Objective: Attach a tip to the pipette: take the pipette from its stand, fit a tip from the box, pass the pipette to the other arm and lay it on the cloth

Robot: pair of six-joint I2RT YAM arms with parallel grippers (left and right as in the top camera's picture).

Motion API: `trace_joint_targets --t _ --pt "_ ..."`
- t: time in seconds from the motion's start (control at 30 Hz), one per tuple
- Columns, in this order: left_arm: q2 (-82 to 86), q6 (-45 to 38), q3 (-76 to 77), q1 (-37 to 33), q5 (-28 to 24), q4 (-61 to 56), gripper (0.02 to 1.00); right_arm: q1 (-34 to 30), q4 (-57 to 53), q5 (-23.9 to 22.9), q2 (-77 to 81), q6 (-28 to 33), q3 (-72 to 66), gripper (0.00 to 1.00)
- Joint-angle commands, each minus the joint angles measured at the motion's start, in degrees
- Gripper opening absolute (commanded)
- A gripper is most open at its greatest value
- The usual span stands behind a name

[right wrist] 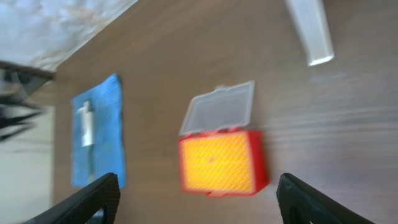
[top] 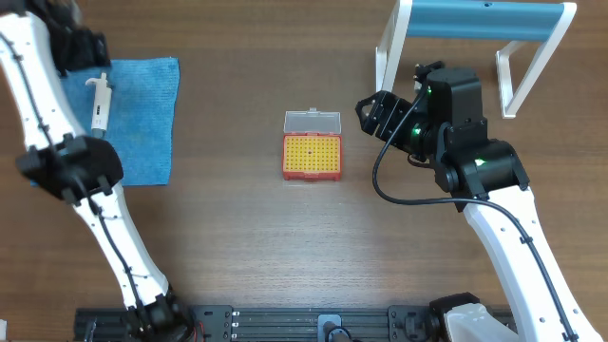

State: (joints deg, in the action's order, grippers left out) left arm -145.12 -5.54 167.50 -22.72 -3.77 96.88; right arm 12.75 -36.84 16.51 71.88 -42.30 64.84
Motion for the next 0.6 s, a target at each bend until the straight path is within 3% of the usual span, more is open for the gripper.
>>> trace_joint_targets --t 0.03,0.23,0.37,0.47,0.6 --pt "14.2 3.4 2.4 2.9 -4.2 0.5 0.882 -0.1 0.2 -11.2 -1.8 6.0 0.1 0.825" --pt "30.8 3.7 2.2 6.1 -4.3 0.5 0.882 -0.1 -0.6 -19.3 -9.4 11.9 0.1 0.822" --pt "41.2 6.5 2.2 8.8 -5.0 0.5 0.882 -0.2 -2.7 -21.6 -17.3 17.2 0.1 0.822" --pt "48.8 7.5 0.3 11.8 -8.7 0.5 0.882 -0.2 -6.7 -22.6 -23.6 19.8 0.1 0.822" --pt "62.1 9.4 -11.7 16.6 -8.8 0.5 0.882 -0.1 -14.0 -22.6 -33.5 20.9 0.1 0.825"
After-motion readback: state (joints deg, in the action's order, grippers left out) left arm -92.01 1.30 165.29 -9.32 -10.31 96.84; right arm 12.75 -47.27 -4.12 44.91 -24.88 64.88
